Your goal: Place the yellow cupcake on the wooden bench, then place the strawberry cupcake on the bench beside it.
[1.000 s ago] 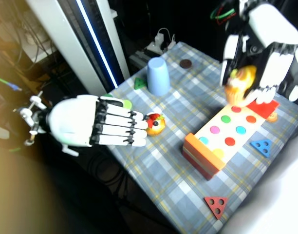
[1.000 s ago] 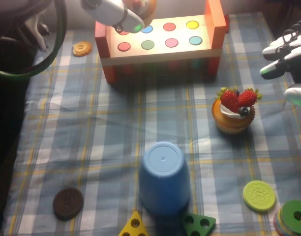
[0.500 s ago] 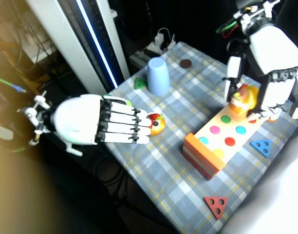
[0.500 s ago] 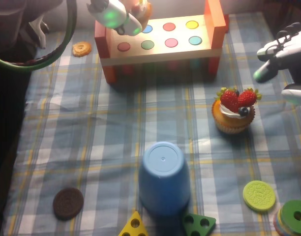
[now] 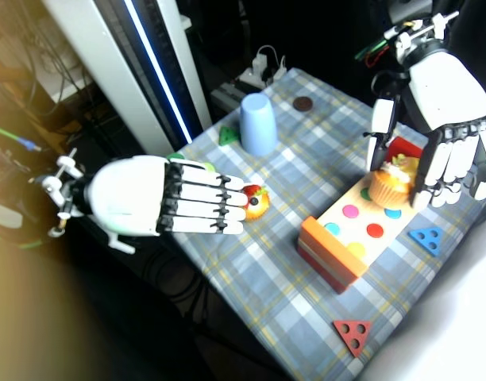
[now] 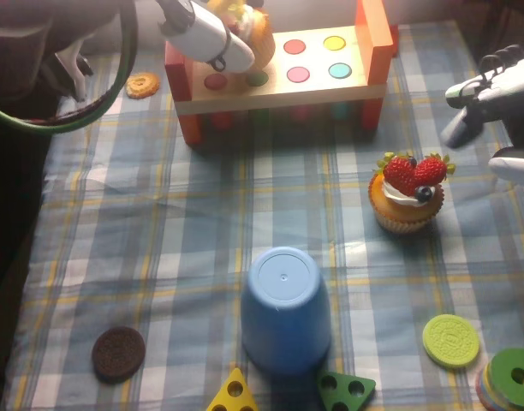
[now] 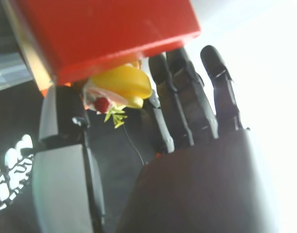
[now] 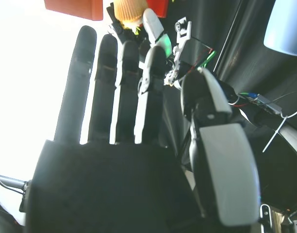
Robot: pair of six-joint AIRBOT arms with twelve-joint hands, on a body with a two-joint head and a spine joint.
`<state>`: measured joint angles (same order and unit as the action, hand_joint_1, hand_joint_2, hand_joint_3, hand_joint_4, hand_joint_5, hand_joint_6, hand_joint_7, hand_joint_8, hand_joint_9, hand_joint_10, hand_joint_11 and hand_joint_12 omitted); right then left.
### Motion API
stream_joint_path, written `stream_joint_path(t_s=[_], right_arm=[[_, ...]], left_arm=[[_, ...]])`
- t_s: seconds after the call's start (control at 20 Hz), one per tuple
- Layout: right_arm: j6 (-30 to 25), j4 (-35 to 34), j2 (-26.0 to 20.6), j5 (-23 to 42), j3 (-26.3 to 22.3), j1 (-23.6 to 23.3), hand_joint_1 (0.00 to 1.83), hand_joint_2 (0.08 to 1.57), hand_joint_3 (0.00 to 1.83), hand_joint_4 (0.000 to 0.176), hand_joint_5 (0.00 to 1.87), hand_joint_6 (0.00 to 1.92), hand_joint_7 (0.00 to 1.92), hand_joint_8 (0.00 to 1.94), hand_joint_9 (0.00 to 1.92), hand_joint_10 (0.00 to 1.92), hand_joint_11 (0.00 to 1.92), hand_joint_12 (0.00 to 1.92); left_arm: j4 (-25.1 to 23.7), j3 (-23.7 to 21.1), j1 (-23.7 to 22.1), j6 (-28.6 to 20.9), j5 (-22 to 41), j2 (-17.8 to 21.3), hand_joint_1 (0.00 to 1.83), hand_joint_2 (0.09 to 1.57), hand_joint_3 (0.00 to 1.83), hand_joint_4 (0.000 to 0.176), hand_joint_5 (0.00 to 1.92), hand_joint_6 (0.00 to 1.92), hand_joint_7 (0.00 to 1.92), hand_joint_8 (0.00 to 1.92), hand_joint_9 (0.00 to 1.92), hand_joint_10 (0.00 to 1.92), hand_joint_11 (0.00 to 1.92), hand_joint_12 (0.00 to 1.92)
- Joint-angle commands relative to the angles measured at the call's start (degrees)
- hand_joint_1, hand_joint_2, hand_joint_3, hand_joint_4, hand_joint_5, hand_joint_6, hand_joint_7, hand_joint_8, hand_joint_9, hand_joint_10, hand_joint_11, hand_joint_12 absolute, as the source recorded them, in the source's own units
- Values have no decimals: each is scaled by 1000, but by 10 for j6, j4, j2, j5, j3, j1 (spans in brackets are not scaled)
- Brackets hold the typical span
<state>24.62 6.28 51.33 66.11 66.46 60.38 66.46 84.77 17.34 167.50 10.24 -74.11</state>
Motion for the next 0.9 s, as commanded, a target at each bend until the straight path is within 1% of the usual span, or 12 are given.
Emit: stream_joint_path(t_s=[0.0, 0.05, 0.1, 0.15, 0.2, 0.25, 0.35, 0.4, 0.55, 0.65, 0.7, 0.85], right_arm=[[-5, -17, 1, 68, 2, -8, 822, 1307, 2, 176, 622, 1503, 693, 0, 641, 1, 592, 113], [-5, -17, 1, 68, 2, -8, 821, 1308, 2, 176, 620, 1508, 694, 1, 645, 2, 596, 114], [-6, -17, 1, 68, 2, -8, 818, 1309, 2, 176, 618, 1510, 691, 0, 648, 3, 598, 114], [-6, -17, 2, 68, 2, -8, 703, 1313, 0, 76, 617, 596, 677, 11, 642, 12, 606, 106], [-7, -17, 2, 68, 2, -7, 673, 1315, 0, 44, 716, 198, 683, 6, 651, 8, 618, 100], [-7, -17, 2, 68, 2, -7, 687, 1310, 0, 52, 764, 23, 687, 2, 653, 1, 622, 84], [-7, -17, 2, 68, 2, -7, 671, 1310, 0, 55, 750, 7, 676, 0, 638, 0, 612, 75], [-7, -17, 2, 68, 2, -7, 672, 1294, 0, 26, 686, 1, 611, 0, 584, 0, 576, 57], [-7, -17, 5, 68, 2, -7, 604, 1164, 0, 18, 420, 0, 334, 0, 337, 0, 387, 3], [-7, -17, 8, 67, 5, -7, 700, 1056, 0, 53, 269, 0, 180, 0, 175, 0, 217, 3], [-7, -16, 9, 62, 6, -8, 700, 1056, 0, 53, 269, 0, 180, 0, 175, 0, 217, 3], [-7, 10, 18, 23, 16, -30, 651, 981, 0, 101, 270, 7, 149, 4, 133, 11, 216, 26]], left_arm=[[-8, -3, -3, -1, 28, 2, 806, 1013, 0, 158, 614, 2, 542, 2, 473, 2, 9, 454], [-8, -4, -2, -1, 28, 3, 842, 1016, 1, 145, 622, 7, 545, 4, 468, 3, 1, 348], [-8, -7, -1, -1, 28, 5, 797, 1022, 2, 163, 564, 1, 481, 0, 421, 0, 0, 284], [-7, -10, 0, -1, 29, 7, 791, 1008, 4, 146, 529, 0, 457, 0, 420, 0, 0, 345], [-8, -14, 1, -1, 31, 10, 851, 995, 0, 112, 515, 0, 458, 2, 455, 13, 24, 369], [-13, -24, 3, -1, 39, 16, 971, 905, 0, 167, 342, 0, 366, 0, 377, 2, 12, 368], [-13, -29, 6, -1, 44, 20, 966, 881, 0, 174, 293, 0, 310, 0, 298, 0, 2, 340], [-19, -33, 9, -10, 48, 24, 956, 858, 0, 176, 221, 0, 236, 0, 206, 0, 0, 285], [-56, -44, 18, -76, 61, 36, 721, 864, 2, 176, 77, 0, 54, 0, 81, 0, 0, 126], [-119, -59, 31, -179, 86, 49, 782, 816, 0, 176, 2, 0, 7, 0, 68, 1, 31, 127], [-155, -68, 37, -231, 101, 57, 782, 816, 0, 176, 2, 0, 7, 0, 68, 1, 31, 127], [-279, -124, 69, -414, 185, 98, 680, 822, 0, 176, 0, 0, 0, 0, 0, 0, 13, 80]])
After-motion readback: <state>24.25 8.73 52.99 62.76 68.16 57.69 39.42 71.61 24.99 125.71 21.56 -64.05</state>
